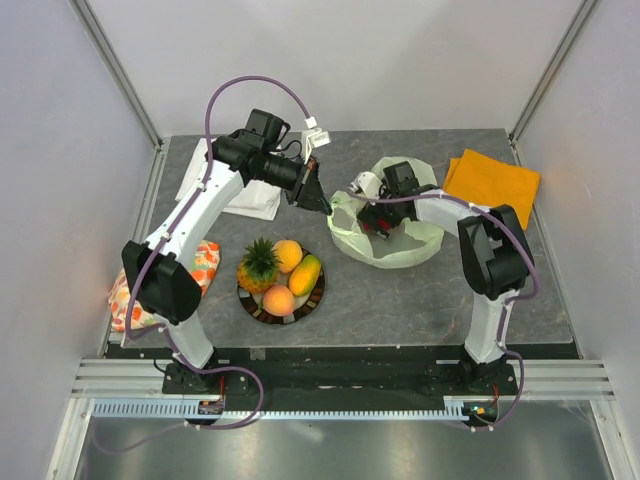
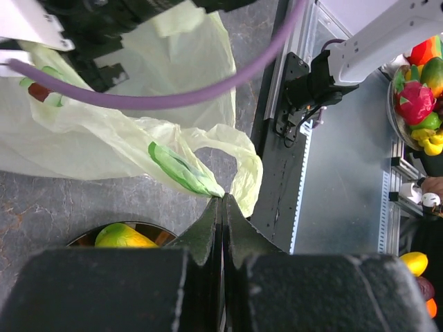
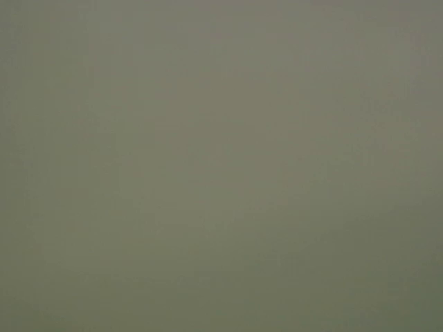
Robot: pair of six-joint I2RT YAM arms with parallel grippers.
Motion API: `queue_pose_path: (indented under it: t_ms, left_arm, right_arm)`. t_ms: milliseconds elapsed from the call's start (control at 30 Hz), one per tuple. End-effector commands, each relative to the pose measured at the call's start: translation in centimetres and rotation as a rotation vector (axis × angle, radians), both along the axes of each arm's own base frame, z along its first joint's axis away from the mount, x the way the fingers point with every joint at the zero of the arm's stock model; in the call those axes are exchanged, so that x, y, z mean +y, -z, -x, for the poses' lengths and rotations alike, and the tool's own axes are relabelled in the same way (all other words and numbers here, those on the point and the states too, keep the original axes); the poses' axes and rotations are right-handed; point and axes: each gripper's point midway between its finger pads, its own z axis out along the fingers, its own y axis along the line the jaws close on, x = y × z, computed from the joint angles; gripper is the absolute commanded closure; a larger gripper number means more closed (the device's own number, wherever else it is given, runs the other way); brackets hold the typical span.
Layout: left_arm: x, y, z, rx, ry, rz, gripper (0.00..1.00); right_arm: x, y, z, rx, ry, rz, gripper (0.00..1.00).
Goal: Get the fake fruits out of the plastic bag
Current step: Take out the fake fruit from the plastic bag.
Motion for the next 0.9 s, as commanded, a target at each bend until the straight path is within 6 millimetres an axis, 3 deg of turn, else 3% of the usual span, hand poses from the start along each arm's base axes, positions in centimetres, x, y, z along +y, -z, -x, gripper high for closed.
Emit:
queue_pose_path:
  t_ms: [0, 67, 167, 200, 300, 367, 533, 567, 633, 733, 867]
  left_arm:
    - [-0.3, -0.4, 0.2, -0.007, 0.029, 0.026, 0.98]
    - [-0.2, -0.2, 0.1, -0.007, 0.026, 0.018, 0.98]
    - [-0.2, 0.1, 0.1, -0.006, 0.023, 0.011, 0.98]
    - [-0.1, 0.1, 0.1, -0.009, 0.024, 0.01, 0.99]
    - [-0.1, 0.3, -0.2, -0.016, 0.012, -0.003, 0.98]
    - [0.0, 0.5, -0.9, -0.033, -0.012, -0.023, 0.99]
    - [-0.3, 0.5, -2.1, -0.047, -0.029, -0.023, 0.98]
    - [-0.4, 0.2, -2.4, -0.056, -0.034, -0.021, 0.98]
    - [-0.7, -0.1, -3.1, -0.064, -0.042, -0.015, 0.98]
    - [-1.2, -0.4, -4.0, -0.064, -0.058, -0.002, 0.98]
    - [-1.8, -1.4, -5.9, -0.045, -0.104, 0.039, 0.98]
  right_arm:
    - [1.3, -1.4, -4.0, -0.07, 0.012, -0.042, 0.02]
    - [1.9, -1.7, -5.1, -0.09, -0.003, -0.064, 0.05]
    - [3.1, -3.0, -5.4, -0.096, -0.051, -0.148, 0.25]
    - [3.3, -3.4, -5.3, -0.098, -0.061, -0.162, 0.42]
    - [4.1, -5.1, -3.9, -0.078, -0.109, -0.206, 0.69]
    - [3.9, -6.4, -2.0, -0.047, -0.128, -0.225, 0.78]
    - [2.7, -11.1, 3.3, -0.025, -0.148, -0.272, 0.85]
    - [2.6, -11.7, 4.1, -0.024, -0.15, -0.278, 0.95]
    - [1.9, -13.8, 6.0, -0.039, -0.133, -0.296, 0.99]
    - [0.9, -15.7, 8.5, -0.052, -0.123, -0.295, 1.0]
    - [-0.7, -16.7, 11.0, -0.048, -0.089, -0.27, 1.0]
